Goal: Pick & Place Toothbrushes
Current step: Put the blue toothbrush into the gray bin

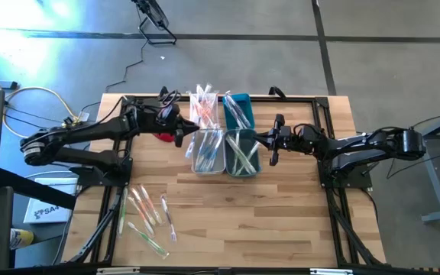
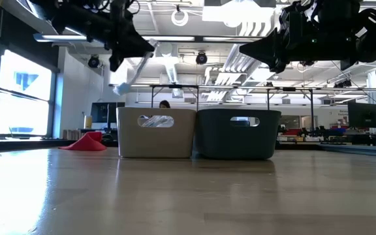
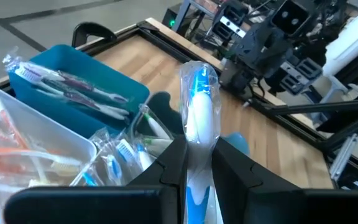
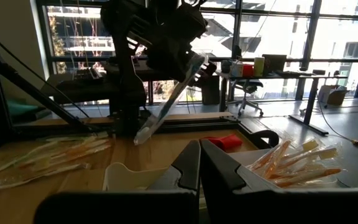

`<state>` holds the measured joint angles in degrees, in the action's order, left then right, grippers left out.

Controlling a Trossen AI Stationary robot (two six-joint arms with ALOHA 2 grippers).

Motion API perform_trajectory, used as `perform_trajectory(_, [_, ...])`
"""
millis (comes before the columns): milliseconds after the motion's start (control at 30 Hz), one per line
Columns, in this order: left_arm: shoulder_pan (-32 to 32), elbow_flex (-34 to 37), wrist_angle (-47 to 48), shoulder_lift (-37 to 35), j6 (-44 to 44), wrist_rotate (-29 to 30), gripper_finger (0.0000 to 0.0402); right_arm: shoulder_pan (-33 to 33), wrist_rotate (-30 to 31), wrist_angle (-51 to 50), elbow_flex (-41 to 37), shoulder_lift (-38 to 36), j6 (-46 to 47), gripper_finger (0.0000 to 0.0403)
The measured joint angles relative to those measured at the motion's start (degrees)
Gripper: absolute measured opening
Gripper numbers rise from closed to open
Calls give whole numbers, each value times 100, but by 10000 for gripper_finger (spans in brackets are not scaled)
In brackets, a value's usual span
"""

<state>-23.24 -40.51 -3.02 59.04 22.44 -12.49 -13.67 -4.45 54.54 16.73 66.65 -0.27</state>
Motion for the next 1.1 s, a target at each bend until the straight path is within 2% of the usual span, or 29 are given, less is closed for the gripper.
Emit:
perform_trajectory(600, [0, 0, -1422, 1741, 42, -142, 51, 2, 2, 0, 0, 0, -4, 2])
perform_trajectory(1100, [0, -2, -1671, 2532, 546, -150, 51, 2, 0, -39, 0, 0, -109, 2])
